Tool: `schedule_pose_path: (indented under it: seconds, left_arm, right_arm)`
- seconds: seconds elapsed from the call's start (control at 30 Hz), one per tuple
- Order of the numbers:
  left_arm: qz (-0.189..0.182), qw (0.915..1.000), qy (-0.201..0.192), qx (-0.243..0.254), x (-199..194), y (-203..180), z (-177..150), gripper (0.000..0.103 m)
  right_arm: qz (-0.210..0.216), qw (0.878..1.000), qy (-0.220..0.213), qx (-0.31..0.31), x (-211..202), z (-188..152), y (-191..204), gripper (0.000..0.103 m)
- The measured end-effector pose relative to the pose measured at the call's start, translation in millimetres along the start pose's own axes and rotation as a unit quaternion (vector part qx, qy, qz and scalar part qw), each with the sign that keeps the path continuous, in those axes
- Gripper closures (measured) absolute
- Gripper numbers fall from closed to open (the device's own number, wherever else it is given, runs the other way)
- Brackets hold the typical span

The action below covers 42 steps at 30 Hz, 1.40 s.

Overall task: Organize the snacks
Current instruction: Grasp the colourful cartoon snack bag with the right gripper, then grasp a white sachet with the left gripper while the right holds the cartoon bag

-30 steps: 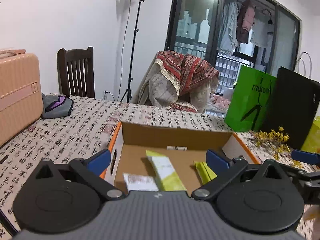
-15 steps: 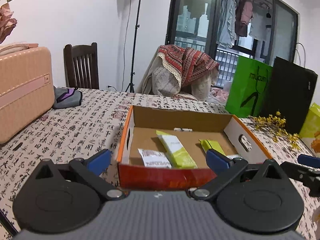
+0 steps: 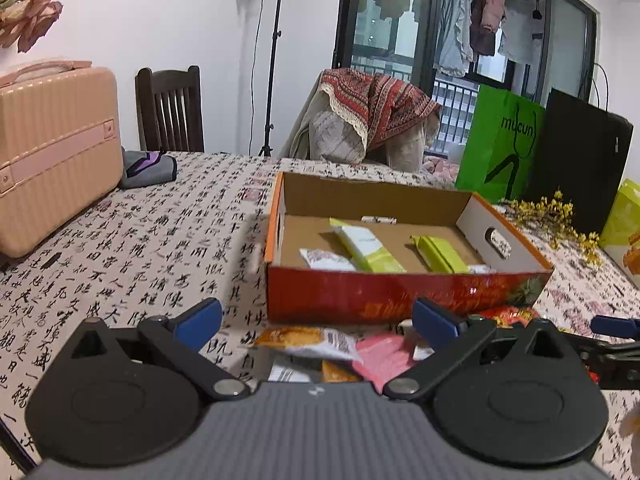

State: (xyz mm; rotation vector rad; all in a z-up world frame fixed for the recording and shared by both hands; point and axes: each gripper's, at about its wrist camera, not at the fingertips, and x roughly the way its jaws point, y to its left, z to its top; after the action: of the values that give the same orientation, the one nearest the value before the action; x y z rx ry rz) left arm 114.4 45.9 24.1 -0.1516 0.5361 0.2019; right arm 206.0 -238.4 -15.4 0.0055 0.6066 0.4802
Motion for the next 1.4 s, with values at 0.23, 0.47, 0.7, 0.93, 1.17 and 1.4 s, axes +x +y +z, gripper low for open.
schedule_pose_path:
  seconds: [0.23,0.47,0.7,0.93,1.17,1.4]
  left_arm:
    - [0.011,0.9998,0.018,-0.001,2,13,-10,0.000]
    - [0.009,0.9992,0.038,0.003,7,18,-25,0.000]
    - [0.025,0.9972,0.052,0.049,9,9,-40,0.000]
    - [0.053,0.9882,0.060,0.131,15,-18,-64,0.000]
    - [0.070,0.9831,0.048,0.162,26,-41,-68,0.000]
    - [0.071,0.9813,0.052,0.171,38,-52,-67,0.004]
  right_arm:
    - [-0.027,0.999,0.036,0.016,26,-19,0,0.015]
    - [-0.024,1.000,0.003,0.002,8,-29,4,0.050]
    - [-0.019,0.999,-0.041,0.015,-14,-27,-2,0.051]
    - [-0.012,0.999,-0.041,0.022,-14,-29,-1,0.051]
    - [-0.006,0.999,-0.040,0.030,-16,-31,-5,0.051]
    - [0.000,0.999,-0.037,0.034,-14,-33,-5,0.051]
